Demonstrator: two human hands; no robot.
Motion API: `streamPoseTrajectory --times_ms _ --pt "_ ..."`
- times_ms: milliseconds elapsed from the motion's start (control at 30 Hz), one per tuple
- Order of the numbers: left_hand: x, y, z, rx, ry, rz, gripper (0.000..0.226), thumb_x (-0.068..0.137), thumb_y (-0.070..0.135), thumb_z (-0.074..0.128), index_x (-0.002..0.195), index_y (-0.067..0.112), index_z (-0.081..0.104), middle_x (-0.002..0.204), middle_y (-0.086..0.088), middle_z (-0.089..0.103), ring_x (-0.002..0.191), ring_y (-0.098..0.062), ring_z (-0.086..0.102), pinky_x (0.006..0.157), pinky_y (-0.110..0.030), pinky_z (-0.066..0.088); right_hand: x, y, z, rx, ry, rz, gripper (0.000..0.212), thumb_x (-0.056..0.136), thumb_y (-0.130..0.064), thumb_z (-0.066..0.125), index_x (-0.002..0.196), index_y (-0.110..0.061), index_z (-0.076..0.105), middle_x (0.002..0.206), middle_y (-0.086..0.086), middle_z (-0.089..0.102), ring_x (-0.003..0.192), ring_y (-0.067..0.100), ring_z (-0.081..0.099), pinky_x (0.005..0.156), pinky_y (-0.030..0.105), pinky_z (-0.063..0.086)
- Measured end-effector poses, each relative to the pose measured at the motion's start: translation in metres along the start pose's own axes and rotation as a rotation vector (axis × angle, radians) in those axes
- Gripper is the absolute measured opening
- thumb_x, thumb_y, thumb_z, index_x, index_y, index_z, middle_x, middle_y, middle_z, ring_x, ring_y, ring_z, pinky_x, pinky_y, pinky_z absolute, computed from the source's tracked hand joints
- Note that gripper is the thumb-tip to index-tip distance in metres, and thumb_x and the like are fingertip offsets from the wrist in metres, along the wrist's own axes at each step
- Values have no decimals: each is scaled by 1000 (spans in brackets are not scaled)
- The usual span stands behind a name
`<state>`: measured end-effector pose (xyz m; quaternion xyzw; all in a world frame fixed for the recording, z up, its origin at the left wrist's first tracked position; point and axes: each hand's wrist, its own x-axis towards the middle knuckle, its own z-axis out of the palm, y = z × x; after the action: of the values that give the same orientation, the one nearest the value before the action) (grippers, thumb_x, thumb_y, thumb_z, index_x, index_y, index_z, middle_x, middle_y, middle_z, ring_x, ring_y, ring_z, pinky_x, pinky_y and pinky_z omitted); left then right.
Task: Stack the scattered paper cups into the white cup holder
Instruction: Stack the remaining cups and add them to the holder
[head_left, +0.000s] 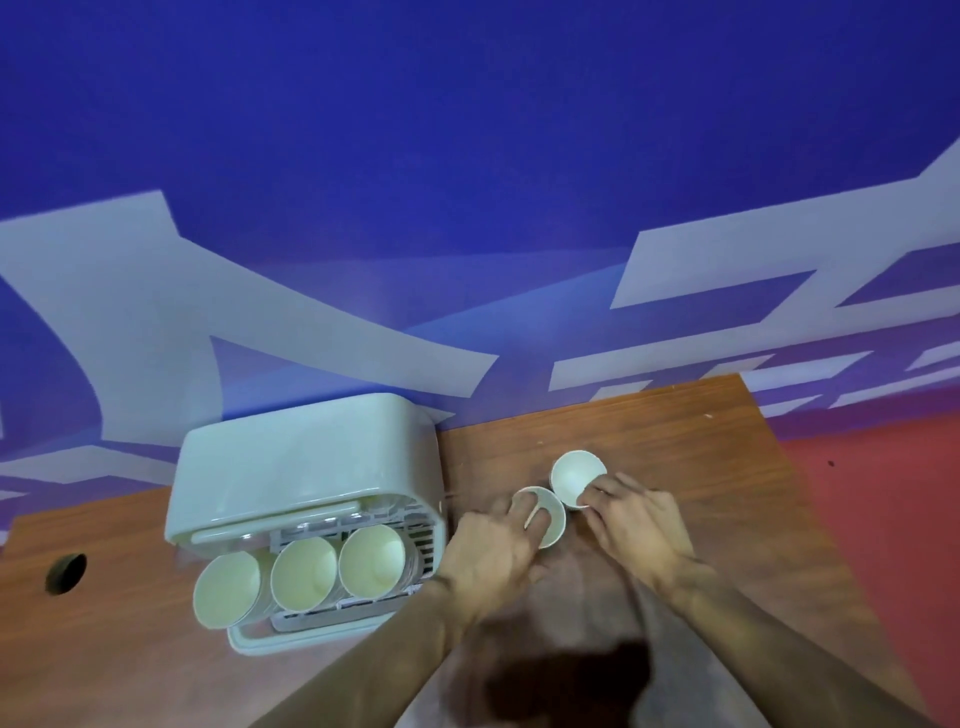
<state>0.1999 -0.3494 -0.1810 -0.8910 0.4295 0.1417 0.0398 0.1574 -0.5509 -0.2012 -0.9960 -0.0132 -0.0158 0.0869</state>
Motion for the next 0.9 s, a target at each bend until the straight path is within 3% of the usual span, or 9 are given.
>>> streamPoseTrajectory --times_ms 133,233,300,367,533,633,667,733,900 --pt "0 5 -5 169 -110 89 22 85 5 53 106 14 57 108 -7 60 101 -32 57 56 -34 30 -13 -2 -9 26 17 34 10 72 -24 79 77 -29 72 78 -14 67 80 9 65 48 23 43" --pt "-9 10 -22 166 -109 70 17 83 11 58 98 17 61 95 -3 63 91 -29 61 53 -33 26 -22 -4 -20 44 50 39 9 75 -25 77 81 -29 71 80 -13 67 82 10 64 47 25 43" --pt "-23 13 -37 211 -67 106 19 64 23 77 79 21 66 75 2 63 70 -22 63 48 -29 22 -25 -10 -30 82 89 53 11 77 -25 75 84 -30 70 83 -15 67 83 9 64 48 24 41" --pt "-40 12 -49 193 -11 81 26 50 25 83 66 22 63 63 4 57 53 -19 58 43 -27 23 -26 -20 -42 129 136 89 10 79 -26 73 86 -32 68 84 -17 66 84 8 63 50 23 39" --pt "-91 0 -69 83 109 -90 26 55 30 83 67 25 61 65 4 57 55 -17 57 39 -25 27 -28 -60 -64 204 219 129 12 79 -30 73 88 -35 65 86 -20 64 86 5 59 53 21 38" --pt "-130 -10 -74 -123 139 -270 6 80 28 61 83 23 61 82 0 62 74 -25 61 51 -35 42 -31 -93 -77 198 236 88 12 80 -32 72 87 -35 63 85 -21 62 85 2 56 51 21 35" --pt "-142 -16 -74 -155 173 -299 5 81 26 59 82 22 60 79 -1 62 72 -26 61 51 -35 42 -31 -105 -80 203 244 71 11 80 -32 71 87 -35 63 84 -21 61 85 1 56 50 21 36" --pt "-164 -29 -75 -185 249 -336 8 79 28 61 77 21 58 71 -1 62 65 -27 60 47 -32 40 -33 -125 -85 220 262 17 10 81 -34 68 87 -35 61 84 -22 60 84 -1 56 48 24 40" --pt "-213 -65 -72 -210 383 -394 22 95 35 44 88 19 57 78 -5 63 75 -30 58 54 -36 40 -35 -168 -95 249 297 -154 4 83 -34 65 86 -34 61 82 -23 59 78 -5 53 44 25 39"
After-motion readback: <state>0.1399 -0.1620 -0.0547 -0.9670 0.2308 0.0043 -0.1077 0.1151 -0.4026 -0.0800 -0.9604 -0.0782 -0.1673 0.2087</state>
